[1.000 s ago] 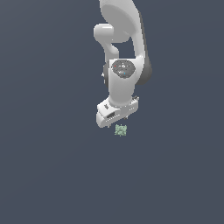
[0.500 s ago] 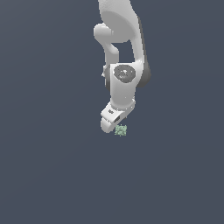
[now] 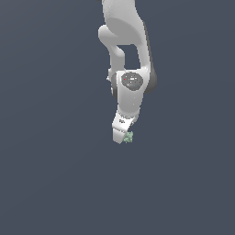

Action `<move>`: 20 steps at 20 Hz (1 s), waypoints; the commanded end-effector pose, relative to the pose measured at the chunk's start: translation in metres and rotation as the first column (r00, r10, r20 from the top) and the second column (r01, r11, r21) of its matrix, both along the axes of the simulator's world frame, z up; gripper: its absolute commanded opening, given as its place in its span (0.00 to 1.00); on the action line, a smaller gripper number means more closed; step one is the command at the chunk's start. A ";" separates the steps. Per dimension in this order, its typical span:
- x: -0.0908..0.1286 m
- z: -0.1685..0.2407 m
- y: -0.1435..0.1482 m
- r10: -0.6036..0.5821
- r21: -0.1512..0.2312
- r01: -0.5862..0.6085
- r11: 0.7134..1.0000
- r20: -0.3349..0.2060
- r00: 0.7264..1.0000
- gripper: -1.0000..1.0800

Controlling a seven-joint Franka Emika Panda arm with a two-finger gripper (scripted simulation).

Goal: Pick up the object and move it to a goal position.

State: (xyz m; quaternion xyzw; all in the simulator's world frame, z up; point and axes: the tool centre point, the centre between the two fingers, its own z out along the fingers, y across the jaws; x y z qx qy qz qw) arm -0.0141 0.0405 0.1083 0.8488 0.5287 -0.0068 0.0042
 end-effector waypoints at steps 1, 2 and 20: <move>-0.001 -0.004 0.002 0.074 0.003 -0.074 0.997 0.001 0.997 0.96; -0.002 -0.006 0.003 0.101 0.004 -0.101 0.995 0.001 0.995 0.96; -0.006 -0.019 0.010 0.332 0.014 -0.332 0.943 0.007 0.943 0.96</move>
